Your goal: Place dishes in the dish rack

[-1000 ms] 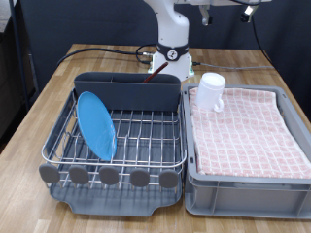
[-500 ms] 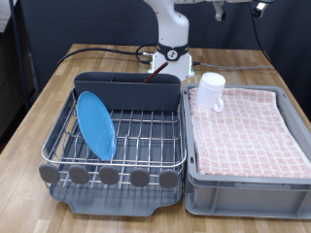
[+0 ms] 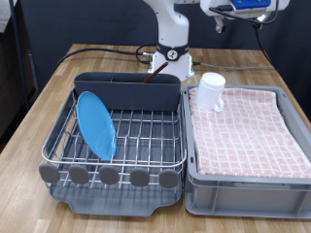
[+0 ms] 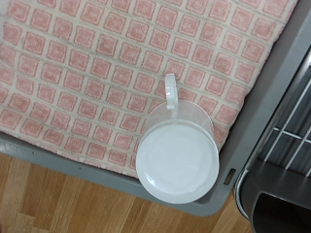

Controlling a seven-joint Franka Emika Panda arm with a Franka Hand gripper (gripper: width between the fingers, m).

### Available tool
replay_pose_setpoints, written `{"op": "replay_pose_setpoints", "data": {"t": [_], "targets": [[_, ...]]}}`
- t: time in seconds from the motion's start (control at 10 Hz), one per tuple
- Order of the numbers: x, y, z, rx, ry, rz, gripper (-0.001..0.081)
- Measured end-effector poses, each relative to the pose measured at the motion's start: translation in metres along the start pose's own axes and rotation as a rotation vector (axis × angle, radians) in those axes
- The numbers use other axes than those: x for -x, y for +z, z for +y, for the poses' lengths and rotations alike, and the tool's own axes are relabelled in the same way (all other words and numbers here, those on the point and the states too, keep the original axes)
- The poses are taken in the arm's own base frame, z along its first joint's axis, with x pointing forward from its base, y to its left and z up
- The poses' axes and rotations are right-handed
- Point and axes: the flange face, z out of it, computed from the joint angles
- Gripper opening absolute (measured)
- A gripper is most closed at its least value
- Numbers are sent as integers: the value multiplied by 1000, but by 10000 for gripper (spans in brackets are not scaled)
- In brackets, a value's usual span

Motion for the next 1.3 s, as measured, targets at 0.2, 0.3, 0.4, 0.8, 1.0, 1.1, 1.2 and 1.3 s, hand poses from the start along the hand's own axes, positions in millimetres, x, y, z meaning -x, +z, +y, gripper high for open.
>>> {"op": "replay_pose_setpoints", "data": {"t": [0.2,0.3,0.4,0.8,1.0,1.1,1.2,1.3], "targets": [[-7,21,-12,6,-12,-16,802],[-10,32,-17,7,-17,-24,802],[-13,43,-23,7,-21,-33,802],[-19,68,-38,-39,-52,-64,802],[-17,74,-36,-10,-36,-90,802],[-16,79,-36,6,-26,-102,802],[-15,86,-36,20,-19,-110,802],[-14,93,-36,35,-15,-118,802]]}}
